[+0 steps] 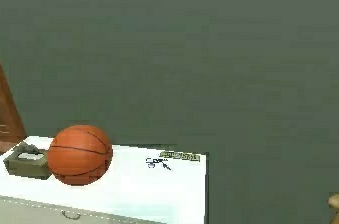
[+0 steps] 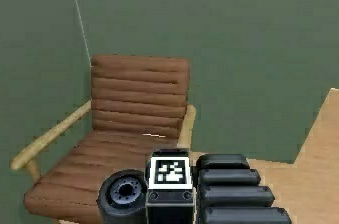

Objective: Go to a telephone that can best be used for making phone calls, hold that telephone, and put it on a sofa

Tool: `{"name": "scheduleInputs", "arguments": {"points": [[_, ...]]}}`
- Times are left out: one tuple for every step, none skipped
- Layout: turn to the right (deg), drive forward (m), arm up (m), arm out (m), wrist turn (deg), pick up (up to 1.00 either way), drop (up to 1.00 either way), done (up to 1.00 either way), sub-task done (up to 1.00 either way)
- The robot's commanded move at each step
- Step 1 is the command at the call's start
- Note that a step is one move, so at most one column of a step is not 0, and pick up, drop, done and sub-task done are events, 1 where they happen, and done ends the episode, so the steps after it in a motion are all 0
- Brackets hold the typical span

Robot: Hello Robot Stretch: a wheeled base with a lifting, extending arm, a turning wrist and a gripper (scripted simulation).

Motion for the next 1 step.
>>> {"name": "scheduleInputs", "arguments": {"points": [[-45.0,0.00,0.00,0.00,0.0,0.00,0.00,0.00,0.00]]}}
